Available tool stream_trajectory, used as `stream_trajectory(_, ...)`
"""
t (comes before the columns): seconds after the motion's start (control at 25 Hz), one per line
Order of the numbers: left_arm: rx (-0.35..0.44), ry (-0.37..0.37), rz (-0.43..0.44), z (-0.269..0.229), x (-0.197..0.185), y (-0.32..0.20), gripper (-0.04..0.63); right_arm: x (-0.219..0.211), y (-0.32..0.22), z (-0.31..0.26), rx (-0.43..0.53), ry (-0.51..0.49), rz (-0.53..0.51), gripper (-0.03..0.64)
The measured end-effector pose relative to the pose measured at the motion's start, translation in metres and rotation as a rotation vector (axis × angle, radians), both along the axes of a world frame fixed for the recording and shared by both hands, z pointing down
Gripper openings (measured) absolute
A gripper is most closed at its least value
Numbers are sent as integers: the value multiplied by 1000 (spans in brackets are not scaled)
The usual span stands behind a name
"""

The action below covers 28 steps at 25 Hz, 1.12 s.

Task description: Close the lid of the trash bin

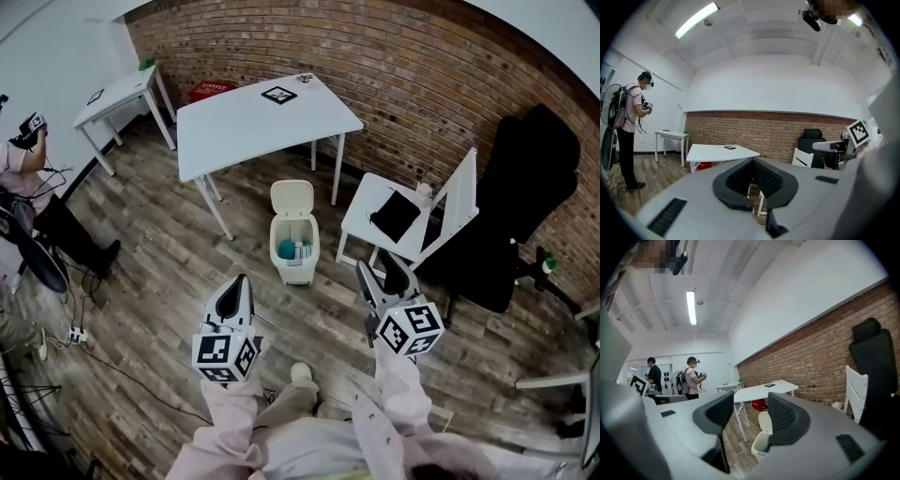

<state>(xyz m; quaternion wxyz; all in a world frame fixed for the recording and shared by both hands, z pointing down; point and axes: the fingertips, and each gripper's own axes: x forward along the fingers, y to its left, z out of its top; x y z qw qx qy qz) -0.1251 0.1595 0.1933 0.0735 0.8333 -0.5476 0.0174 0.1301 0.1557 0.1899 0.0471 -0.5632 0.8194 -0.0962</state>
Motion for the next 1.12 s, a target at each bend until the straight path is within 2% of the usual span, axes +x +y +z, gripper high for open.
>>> stream_trajectory(0.36,-14,7,53,5,-1,-51,-6,-1,-36,4,-18,-31,47,210)
stream_trajectory(0.76,-66,3,46,27,-9,-82,-6,-13,-71,25,-69,-33,28,210)
stream_trajectory(1.12,-133,8,28,52,-3,-150,-6,-12,-152,45,-118,-18,-18,210)
